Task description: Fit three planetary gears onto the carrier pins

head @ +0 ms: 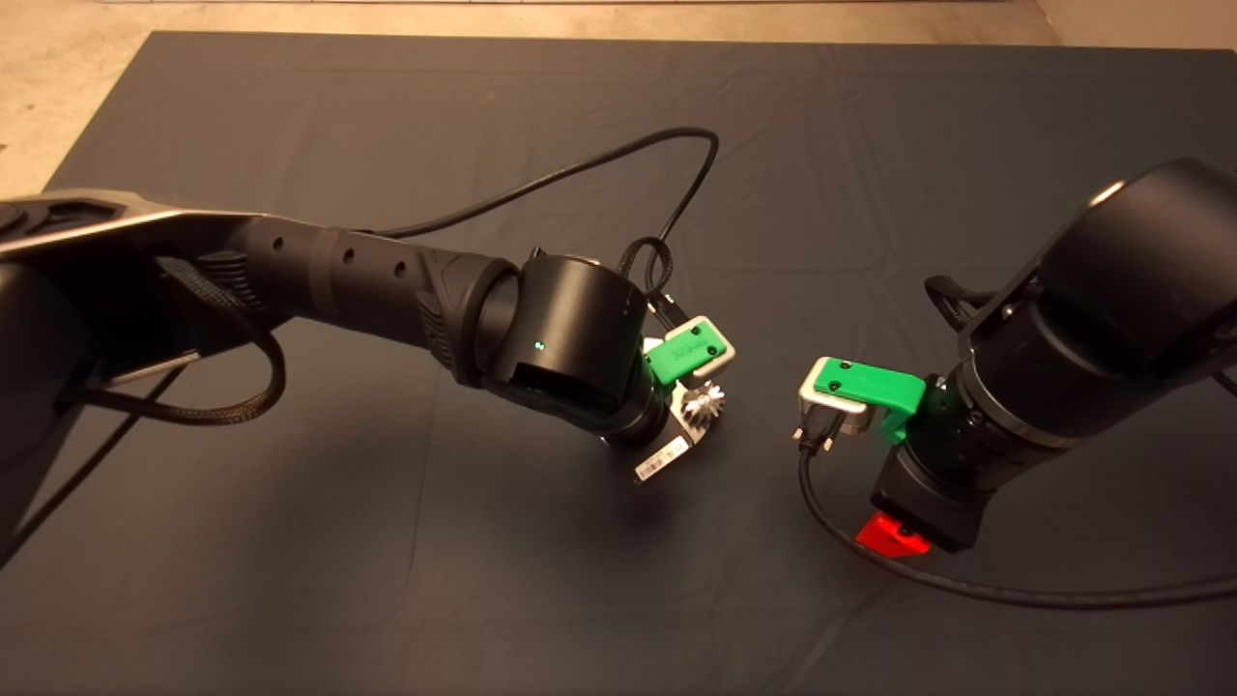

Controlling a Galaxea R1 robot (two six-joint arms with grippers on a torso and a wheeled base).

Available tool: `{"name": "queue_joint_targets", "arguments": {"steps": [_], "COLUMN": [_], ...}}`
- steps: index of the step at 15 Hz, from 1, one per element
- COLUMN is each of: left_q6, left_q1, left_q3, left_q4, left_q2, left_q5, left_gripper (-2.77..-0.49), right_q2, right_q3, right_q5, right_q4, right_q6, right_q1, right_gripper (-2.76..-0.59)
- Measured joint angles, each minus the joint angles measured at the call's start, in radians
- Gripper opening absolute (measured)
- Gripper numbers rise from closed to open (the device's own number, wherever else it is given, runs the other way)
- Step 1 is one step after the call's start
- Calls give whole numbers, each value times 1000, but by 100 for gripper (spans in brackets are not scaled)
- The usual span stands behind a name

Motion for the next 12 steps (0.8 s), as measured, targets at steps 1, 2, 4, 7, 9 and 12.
{"name": "queue_joint_targets", "arguments": {"steps": [1, 2, 4, 7, 9, 12], "left_q6": [3, 7, 16, 26, 31, 50], "left_q1": [0, 0, 0, 12, 24, 41], "left_q3": [-1, -2, -4, -10, -17, -20], "left_q4": [4, 8, 11, 24, 39, 42], "left_q2": [0, -1, -2, -16, -17, -20], "left_q5": [0, 0, -1, 1, 2, 0], "left_gripper": [-240, -240, -240, -240, -240, -240], "right_q2": [-1, -1, -1, -1, -2, -2], "right_q3": [0, 0, 3, 6, 6, 11], "right_q5": [0, 0, 0, 0, 0, 0], "right_q4": [0, 0, 0, 0, 0, 0], "right_q6": [0, 0, 0, 0, 0, 0], "right_q1": [0, 0, 0, 1, 4, 5], "right_gripper": [-115, -115, -115, -115, -115, -115]}}
